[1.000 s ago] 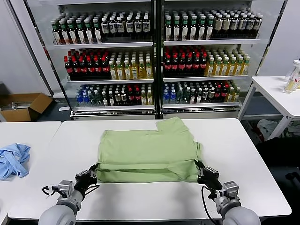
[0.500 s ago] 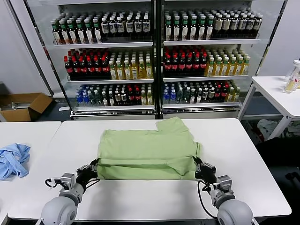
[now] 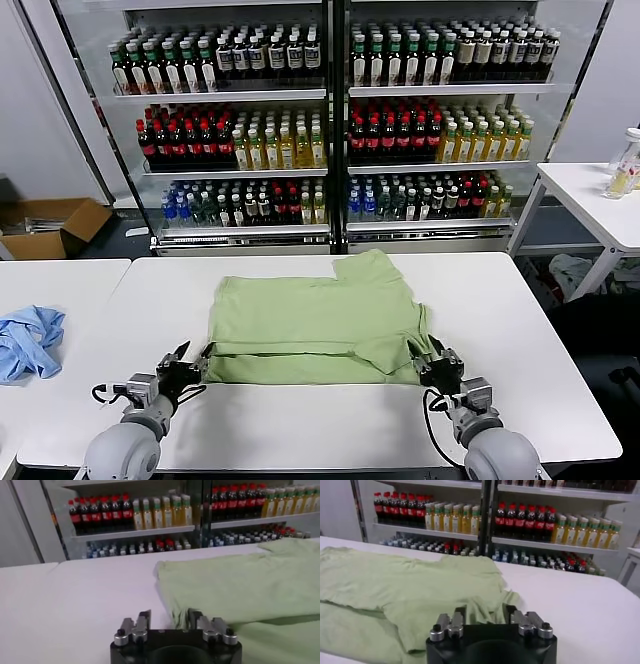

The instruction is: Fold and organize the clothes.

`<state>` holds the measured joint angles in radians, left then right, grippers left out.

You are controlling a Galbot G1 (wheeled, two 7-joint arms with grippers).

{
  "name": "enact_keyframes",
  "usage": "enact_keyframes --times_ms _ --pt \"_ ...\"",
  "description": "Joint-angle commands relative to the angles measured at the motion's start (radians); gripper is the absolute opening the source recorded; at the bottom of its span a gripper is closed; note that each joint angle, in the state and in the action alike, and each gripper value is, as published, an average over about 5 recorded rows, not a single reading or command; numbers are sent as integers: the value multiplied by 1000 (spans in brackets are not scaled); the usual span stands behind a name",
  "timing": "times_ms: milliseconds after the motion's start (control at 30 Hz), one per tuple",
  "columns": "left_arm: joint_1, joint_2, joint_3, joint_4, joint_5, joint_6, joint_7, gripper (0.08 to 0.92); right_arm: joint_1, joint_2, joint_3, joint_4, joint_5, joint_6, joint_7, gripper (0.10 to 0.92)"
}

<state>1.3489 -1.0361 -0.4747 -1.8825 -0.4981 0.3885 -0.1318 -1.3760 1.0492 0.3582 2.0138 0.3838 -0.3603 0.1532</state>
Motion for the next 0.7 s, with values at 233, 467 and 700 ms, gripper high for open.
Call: enact_keyframes --times_ms 233,467,700 --pt "115 -13 -6 -128 -47 44 -20 814 -111 8 15 68 15 -3 17 820" --pt "126 -17 -16 -101 -41 70 -53 822 -93 33 -11 10 38 -2 34 803" --pt "116 -19 -17 -77 -34 94 -62 681 -79 42 -14 -28 46 0 40 620"
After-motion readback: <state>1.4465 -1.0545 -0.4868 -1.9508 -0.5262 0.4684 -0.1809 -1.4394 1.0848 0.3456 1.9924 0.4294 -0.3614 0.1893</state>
